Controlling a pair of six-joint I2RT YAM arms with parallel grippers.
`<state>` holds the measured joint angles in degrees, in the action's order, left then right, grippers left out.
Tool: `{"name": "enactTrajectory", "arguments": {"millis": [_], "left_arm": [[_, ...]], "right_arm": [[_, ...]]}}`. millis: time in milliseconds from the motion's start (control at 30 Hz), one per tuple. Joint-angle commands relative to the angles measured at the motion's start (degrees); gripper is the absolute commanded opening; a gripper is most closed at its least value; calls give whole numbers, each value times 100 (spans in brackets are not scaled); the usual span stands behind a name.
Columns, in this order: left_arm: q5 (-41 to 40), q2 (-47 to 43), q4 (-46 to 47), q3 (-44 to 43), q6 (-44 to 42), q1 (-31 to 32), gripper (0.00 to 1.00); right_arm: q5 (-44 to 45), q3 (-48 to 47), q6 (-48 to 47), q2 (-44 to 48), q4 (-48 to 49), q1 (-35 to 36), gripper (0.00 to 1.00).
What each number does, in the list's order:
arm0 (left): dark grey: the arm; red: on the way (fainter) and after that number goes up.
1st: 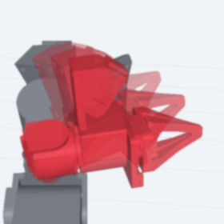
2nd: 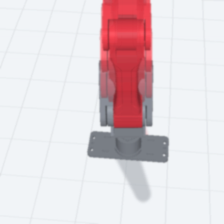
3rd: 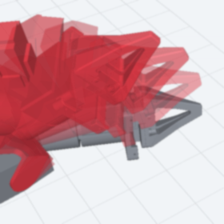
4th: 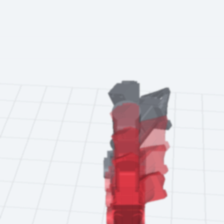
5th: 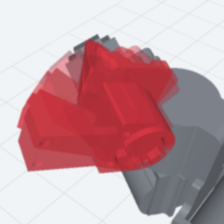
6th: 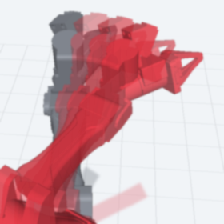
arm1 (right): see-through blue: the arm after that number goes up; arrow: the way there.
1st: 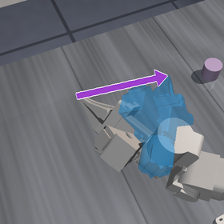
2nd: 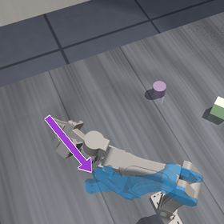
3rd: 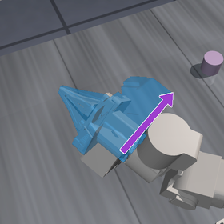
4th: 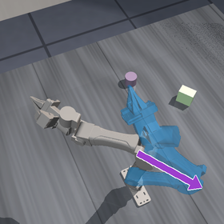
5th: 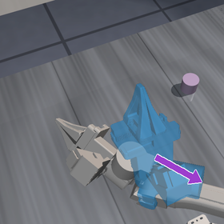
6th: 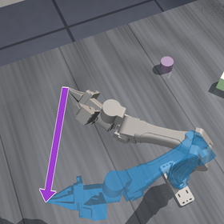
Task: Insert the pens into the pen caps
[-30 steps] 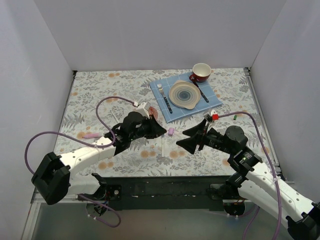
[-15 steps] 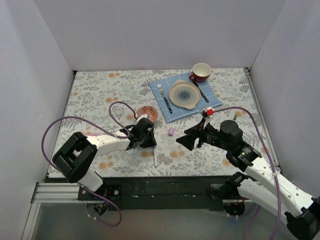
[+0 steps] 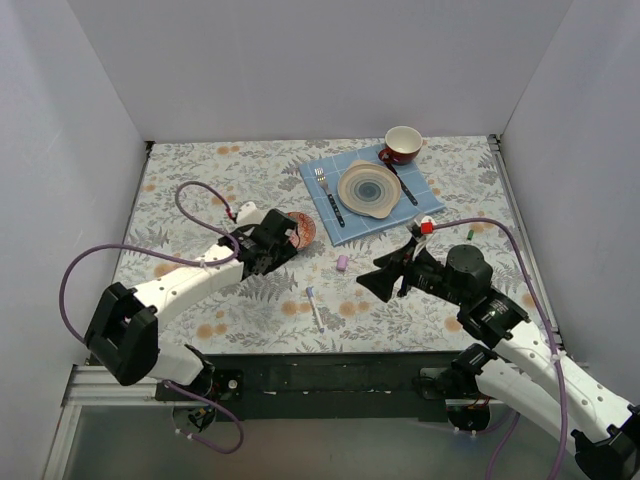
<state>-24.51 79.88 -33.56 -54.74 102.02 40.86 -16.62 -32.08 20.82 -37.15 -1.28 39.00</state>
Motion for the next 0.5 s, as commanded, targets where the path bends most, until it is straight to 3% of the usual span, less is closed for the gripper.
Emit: {"name": "enactTrajectory", "arguments": {"millis": [0,133,200,300,467], "left_arm": [[-1065,-551,-1821,-257,1743,-911,50],[-170,-921,-1173,-20,1191,-2280,55],[-228,-922,-986,-1,865,-2521,56],[-450,-536,-2100,-309,1846,-3109,58],[481,18,-2031,-213,1927,-4077,59]], "right_arm": [[-25,96,71,14,312,-7,78],[-52,193,63,32,356,-16,77],[-25,210,28,58,374,-7,77],[27,210,10,41,409,-7,77],[-52,123,-51,-91,444,-16,77]]}}
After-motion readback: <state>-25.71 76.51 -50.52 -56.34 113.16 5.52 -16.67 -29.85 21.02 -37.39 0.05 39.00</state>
